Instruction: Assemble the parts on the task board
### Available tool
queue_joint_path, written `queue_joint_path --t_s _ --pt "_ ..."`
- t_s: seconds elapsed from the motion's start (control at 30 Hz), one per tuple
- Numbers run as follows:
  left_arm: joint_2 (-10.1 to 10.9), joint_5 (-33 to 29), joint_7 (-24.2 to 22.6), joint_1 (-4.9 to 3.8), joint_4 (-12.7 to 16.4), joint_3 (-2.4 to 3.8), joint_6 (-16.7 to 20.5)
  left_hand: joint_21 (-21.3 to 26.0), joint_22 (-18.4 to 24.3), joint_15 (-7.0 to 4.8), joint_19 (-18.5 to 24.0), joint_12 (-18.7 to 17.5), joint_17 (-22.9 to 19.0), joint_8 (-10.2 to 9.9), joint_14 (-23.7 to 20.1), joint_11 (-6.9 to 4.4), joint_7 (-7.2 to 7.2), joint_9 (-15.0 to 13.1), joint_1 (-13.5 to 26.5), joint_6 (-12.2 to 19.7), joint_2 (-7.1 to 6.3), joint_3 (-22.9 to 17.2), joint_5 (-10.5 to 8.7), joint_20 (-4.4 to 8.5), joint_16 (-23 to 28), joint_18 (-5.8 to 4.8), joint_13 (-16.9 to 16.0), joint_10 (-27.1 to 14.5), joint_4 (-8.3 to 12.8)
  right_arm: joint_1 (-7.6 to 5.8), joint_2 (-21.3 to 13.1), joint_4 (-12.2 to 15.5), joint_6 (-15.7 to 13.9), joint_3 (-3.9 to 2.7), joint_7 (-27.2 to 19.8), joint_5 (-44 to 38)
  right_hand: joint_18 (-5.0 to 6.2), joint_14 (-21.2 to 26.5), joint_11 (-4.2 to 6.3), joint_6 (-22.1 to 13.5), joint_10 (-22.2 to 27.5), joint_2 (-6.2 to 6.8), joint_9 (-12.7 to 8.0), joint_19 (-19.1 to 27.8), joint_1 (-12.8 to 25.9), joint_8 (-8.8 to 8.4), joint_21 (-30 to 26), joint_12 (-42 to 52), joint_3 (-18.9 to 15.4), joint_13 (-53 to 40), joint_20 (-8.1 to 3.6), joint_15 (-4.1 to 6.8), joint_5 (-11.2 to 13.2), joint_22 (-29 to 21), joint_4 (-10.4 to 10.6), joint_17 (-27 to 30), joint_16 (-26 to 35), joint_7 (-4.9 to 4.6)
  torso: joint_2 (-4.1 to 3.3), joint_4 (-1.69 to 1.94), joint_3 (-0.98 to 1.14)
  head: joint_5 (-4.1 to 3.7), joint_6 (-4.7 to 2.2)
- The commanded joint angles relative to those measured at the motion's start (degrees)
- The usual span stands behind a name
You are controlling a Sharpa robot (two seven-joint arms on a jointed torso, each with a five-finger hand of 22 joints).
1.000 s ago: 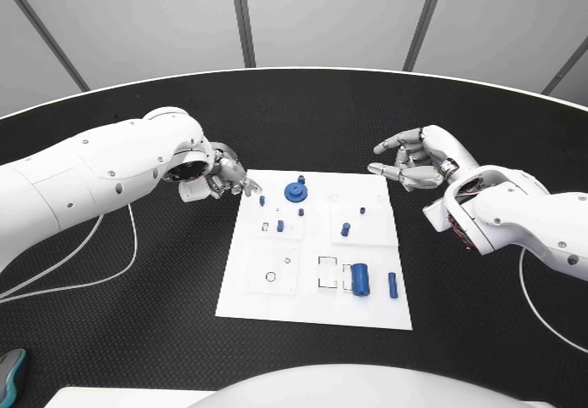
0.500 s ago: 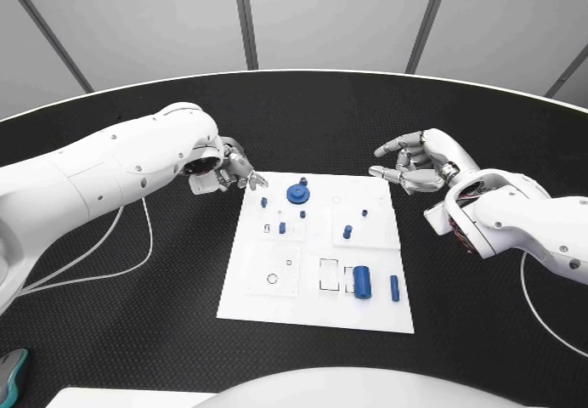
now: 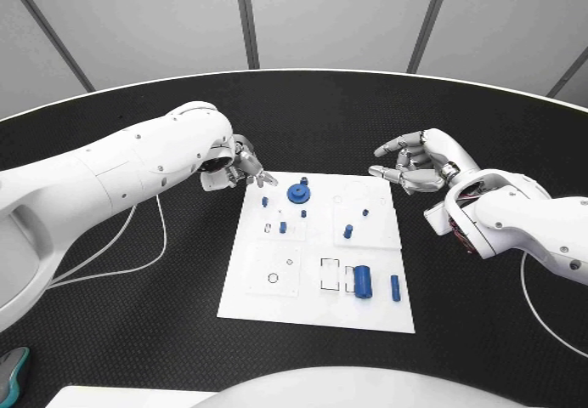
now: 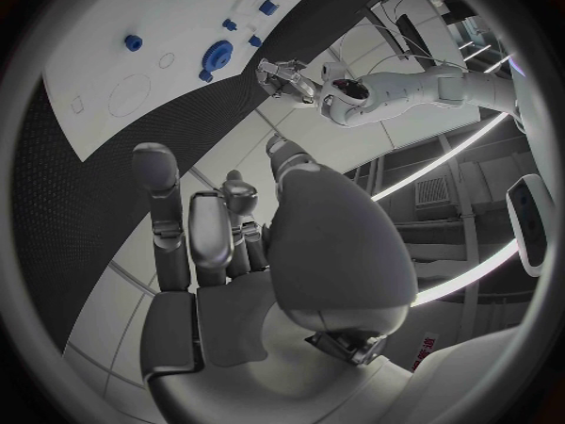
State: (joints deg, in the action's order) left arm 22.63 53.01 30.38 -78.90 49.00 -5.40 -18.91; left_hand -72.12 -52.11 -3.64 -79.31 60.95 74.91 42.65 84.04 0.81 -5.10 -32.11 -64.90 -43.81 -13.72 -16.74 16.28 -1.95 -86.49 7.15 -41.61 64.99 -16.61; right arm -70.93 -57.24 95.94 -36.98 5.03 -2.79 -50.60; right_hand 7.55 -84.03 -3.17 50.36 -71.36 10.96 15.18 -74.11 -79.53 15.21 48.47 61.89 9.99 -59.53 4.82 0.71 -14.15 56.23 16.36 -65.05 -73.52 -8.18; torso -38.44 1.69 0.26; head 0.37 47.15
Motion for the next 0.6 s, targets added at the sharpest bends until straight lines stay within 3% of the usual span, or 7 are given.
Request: queue_joint_path --t_s 0.03,0.6 --pt "-0.6 0.7 -0.2 0.17 -0.5 -0.01 0.1 0.2 -0.1 0.56 0.2 -0.1 5.0 -0.4 3.5 0.04 -0.18 0.1 -0.1 0.0 0.74 0.6 -0.79 -0.15 0.0 -0.44 0.1 -0.4 -0.1 0.00 0.1 0.0 0.0 0.00 0.0 0.0 0.78 -0.2 0.00 0.1 -0.1 -0.22 -0.1 -0.4 0.1 0.30 -0.4 0.1 -0.2 0.0 -0.13 0.53 -0.4 0.0 0.2 -0.1 0.2 -0.02 -0.05 0.02 -0.02 -0.04 0.12" --pt "-1.7 2.4 -1.0 1.14 -3.4 -0.03 -1.0 0.1 -0.3 0.56 0.1 0.0 5.2 -0.4 3.6 0.02 -0.16 0.2 -0.3 0.0 1.14 0.8 -1.04 -0.17 -0.1 -0.48 -0.1 -0.3 0.0 -0.01 0.3 0.1 0.1 0.00 0.1 0.0 0.78 -0.2 0.00 0.1 -0.1 -0.22 -0.1 -0.4 0.1 0.30 -0.4 0.1 -0.2 0.0 -0.13 0.53 -0.4 0.0 0.2 -0.1 0.2 -0.02 0.07 0.04 0.04 -0.01 0.63"
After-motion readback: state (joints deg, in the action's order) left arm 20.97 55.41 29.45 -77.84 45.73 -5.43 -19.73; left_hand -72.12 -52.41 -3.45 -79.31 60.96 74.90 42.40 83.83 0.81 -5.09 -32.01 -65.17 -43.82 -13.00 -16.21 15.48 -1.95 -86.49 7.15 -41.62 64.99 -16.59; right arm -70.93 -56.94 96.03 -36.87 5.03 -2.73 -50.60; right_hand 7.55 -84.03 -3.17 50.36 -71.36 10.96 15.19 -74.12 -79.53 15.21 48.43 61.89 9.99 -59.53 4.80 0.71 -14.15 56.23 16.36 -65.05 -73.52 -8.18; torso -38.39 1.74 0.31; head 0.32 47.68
